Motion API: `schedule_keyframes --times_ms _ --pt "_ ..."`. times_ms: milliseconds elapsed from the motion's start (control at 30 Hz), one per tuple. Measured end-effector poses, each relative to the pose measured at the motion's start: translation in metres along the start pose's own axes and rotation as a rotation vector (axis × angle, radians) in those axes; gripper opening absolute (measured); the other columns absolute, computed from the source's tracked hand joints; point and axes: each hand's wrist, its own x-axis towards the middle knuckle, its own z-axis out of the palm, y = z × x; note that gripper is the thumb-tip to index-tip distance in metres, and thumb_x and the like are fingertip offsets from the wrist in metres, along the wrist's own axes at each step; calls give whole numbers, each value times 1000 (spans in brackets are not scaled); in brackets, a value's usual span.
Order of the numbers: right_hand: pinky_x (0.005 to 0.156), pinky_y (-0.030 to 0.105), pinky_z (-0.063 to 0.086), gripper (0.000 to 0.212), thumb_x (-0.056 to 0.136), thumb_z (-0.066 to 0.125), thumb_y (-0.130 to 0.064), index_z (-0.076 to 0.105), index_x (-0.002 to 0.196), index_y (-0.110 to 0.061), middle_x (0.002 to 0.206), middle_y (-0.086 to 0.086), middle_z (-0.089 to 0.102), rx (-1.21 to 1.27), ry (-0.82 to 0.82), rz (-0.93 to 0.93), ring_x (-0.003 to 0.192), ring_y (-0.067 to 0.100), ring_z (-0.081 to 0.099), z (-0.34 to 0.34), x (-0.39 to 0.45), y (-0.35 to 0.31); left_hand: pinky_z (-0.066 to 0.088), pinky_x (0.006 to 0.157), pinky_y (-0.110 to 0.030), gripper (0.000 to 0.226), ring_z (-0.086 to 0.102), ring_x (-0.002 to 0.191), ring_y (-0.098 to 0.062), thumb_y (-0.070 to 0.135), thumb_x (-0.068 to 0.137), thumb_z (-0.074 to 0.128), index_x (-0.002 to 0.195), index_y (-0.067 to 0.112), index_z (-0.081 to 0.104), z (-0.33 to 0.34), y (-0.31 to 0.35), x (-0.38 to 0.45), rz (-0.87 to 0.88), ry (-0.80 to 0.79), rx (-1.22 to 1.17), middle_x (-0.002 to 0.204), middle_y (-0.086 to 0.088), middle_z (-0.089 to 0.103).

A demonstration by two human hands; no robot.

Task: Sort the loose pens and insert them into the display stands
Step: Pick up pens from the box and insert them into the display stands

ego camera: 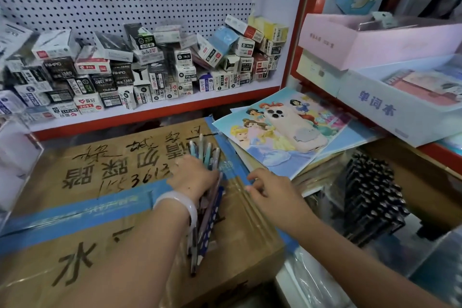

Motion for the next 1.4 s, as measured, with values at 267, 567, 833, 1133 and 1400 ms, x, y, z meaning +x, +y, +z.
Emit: schedule_keyframes --times_ms 267,567,833,1133,1400 --pt "87 29 48 29 95 48 -30 54 122 -21 113 -2 62 54 -9 49 100 12 59 -2 -10 15 41 48 -26 38 58 69 -21 29 77 69 100 4 52 0 -1 33 36 -48 -27 89 -10 61" --pt "76 23 42 28 95 46 -30 54 121 -23 109 -4 62 0 -5 40 93 10 56 -4 -21 16 38 56 -28 39 51 75 -24 16 89 57 119 -4 44 -16 -15 32 130 -45 -7 95 -15 56" --pt "70 16 39 26 96 46 -27 55 120 -19 114 -1 63 20 -43 48 88 5 51 -22 -35 -5 32 46 -25 13 44 52 -18 11 92 51 103 4 49 -70 -45 7 148 -31 -438 65 -7 49" --pt "72 25 54 22 96 49 -22 64 102 -7 100 11 69 557 -218 109 80 16 64 -41 -66 -84 37 35 -17 16 44 30 -10 10 94 48 79 6 47 -129 -34 -74 5 -57 -1303 35 2 46" --pt "53 17 41 28 95 52 -27 62 109 -5 70 1 55 689 -216 92 59 10 48 -51 -101 -126 36 36 -15 18 42 33 -11 2 94 43 76 3 44 -132 10 -157 107 -181 -1560 55 -6 42"
